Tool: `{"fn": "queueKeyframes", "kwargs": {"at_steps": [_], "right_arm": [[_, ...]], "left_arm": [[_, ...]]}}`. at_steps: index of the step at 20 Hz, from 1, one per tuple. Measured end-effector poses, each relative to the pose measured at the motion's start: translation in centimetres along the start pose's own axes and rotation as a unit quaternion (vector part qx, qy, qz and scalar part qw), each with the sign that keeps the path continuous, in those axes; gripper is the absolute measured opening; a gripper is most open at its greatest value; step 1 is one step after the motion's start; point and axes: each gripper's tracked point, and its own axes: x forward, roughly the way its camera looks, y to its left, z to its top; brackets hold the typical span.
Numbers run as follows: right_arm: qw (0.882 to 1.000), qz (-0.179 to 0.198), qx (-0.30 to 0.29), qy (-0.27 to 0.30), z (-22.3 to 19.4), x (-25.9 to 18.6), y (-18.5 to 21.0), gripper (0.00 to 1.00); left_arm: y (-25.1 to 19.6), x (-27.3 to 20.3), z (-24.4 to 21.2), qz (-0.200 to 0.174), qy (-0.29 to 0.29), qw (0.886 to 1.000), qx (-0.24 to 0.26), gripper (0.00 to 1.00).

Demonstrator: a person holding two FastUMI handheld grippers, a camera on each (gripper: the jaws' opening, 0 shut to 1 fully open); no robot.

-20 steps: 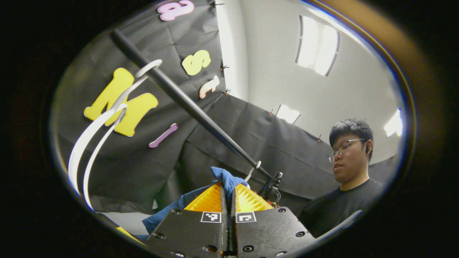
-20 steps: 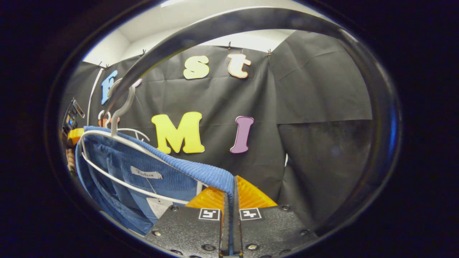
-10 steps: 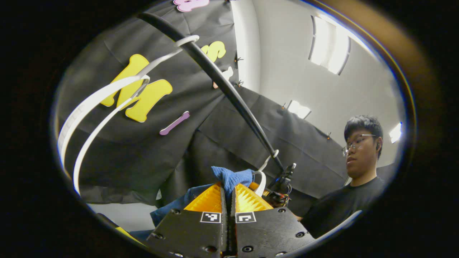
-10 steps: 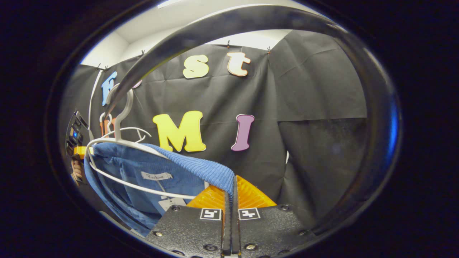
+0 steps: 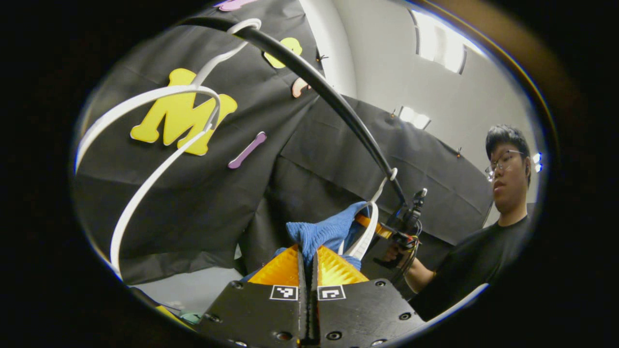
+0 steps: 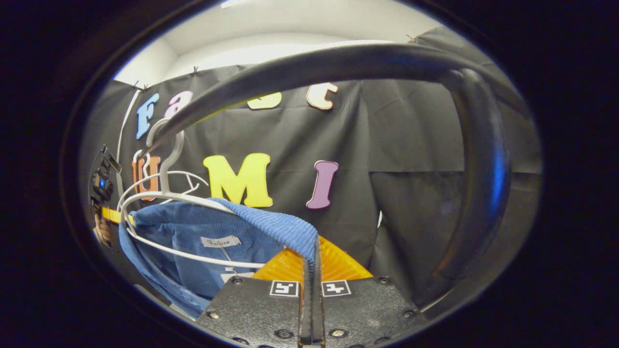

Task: Grasp the clothes on the hanger with both hands and then place them into the laundry hamper below.

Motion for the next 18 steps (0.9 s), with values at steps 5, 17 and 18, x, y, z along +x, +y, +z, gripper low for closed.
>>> {"fn": "queueKeyframes", "kwargs": {"at_steps": [5, 17, 18], "right_arm": [[1.000, -0.002, -0.003, -0.008, 0.7, 0.0, 0.2, 0.04], [0.999, -0.015, -0.024, -0.020, 1.2, -0.1, 0.0, 0.04], [1.000, -0.009, -0.022, -0.017, 1.1, -0.1, 0.3, 0.04]], "left_arm": [[1.0, -0.3, -1.3, 0.026, 0.044, 0.998, 0.035, 0.04], [2.8, 1.0, -4.2, 0.065, 0.121, 0.986, 0.099, 0.01], [3.3, 1.1, -4.8, 0.074, 0.130, 0.983, 0.107, 0.04]]}}
